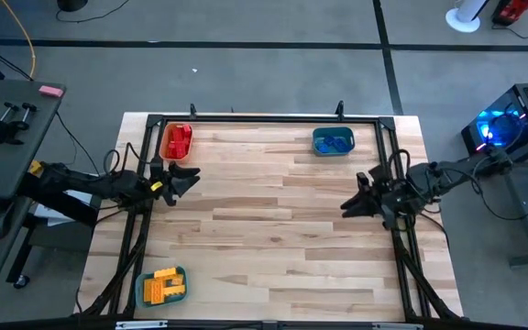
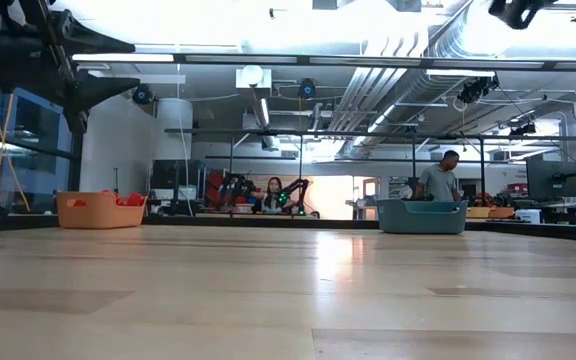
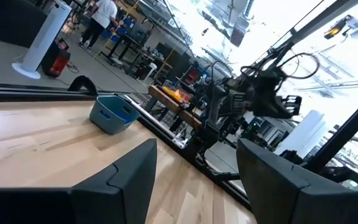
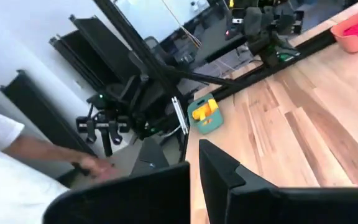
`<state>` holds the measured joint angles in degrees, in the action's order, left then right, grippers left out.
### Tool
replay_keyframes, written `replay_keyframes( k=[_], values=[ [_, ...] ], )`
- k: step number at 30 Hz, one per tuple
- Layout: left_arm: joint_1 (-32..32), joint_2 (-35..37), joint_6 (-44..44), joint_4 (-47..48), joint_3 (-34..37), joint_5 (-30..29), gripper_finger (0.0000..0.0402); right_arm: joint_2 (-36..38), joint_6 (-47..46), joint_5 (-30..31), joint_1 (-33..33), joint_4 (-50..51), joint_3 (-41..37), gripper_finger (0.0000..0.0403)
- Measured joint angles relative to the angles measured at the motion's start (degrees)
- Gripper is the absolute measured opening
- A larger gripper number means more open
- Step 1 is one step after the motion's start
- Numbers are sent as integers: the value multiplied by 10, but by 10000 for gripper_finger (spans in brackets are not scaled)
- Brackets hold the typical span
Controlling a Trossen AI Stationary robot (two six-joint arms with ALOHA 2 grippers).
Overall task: Sort blocks
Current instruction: Return to home position
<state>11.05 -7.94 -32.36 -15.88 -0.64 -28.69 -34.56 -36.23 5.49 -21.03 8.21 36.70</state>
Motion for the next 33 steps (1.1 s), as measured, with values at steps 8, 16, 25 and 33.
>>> replay_keyframes(
  k=[8, 16, 25, 33],
  values=[
    [0, 0, 0, 2, 0, 0, 207, 135, 65, -104, 85, -258, -197, 0],
    [0, 0, 0, 2, 0, 0, 207, 187, 114, -229, 195, -298, -285, 0],
    [0, 0, 0, 2, 0, 0, 207, 204, 136, -235, 199, -361, -354, 0],
    [0, 0, 0, 2, 0, 0, 207, 204, 154, -228, 199, -338, -361, 0]
  ],
)
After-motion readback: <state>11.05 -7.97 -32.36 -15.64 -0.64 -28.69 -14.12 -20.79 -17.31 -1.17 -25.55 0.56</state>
